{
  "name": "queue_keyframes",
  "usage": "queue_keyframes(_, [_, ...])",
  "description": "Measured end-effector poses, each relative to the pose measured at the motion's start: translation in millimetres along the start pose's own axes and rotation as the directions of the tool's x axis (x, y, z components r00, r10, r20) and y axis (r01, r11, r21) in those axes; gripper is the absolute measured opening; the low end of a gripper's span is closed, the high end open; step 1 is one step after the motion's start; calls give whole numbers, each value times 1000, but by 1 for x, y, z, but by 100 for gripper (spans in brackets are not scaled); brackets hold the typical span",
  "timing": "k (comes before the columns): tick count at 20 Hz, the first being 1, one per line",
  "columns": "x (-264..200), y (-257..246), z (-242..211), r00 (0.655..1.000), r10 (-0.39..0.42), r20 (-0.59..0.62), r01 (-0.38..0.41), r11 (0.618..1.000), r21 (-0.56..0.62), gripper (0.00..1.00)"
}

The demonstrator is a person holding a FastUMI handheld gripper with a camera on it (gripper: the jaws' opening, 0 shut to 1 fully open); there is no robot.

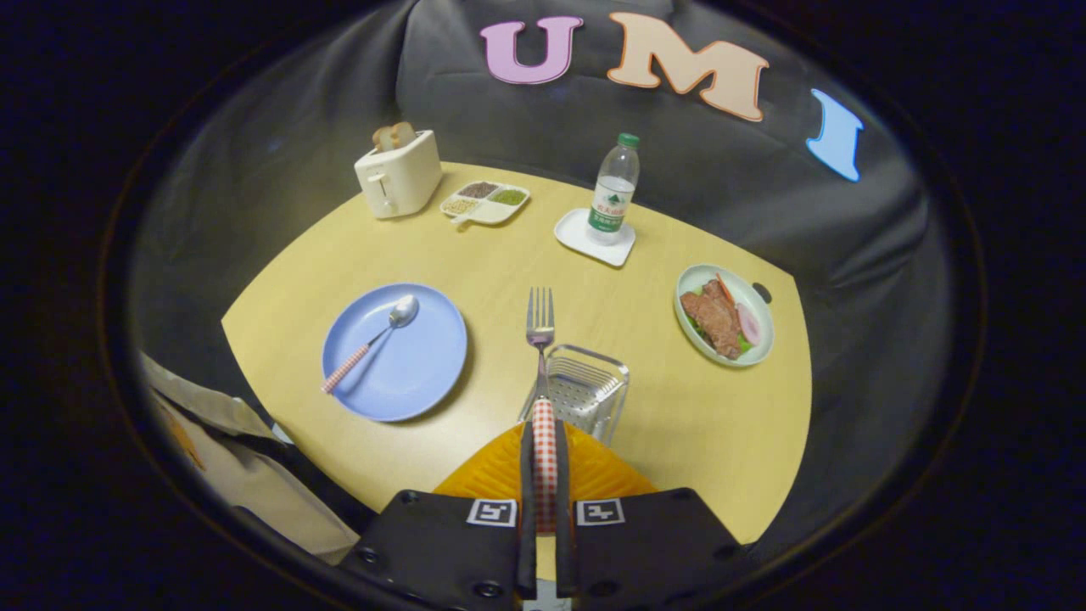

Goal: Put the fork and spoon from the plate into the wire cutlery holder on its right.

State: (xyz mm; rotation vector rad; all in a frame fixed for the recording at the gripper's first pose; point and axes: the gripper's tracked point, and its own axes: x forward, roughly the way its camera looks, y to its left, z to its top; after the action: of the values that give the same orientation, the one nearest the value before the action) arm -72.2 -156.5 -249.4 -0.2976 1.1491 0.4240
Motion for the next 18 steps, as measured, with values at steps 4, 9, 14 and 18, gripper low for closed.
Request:
queue_keyframes(4, [-8, -22, -14, 999, 13, -52, -16, 997, -72, 12])
queue_keyframes(9, [-7, -34, -32, 989, 46, -143, -65, 989, -136, 12])
queue_keyframes(14, [5, -38, -39, 968, 61, -244, -100, 983, -154, 12])
queue_keyframes(18, [13, -33, -37, 952, 73, -298, -128, 977, -170, 12])
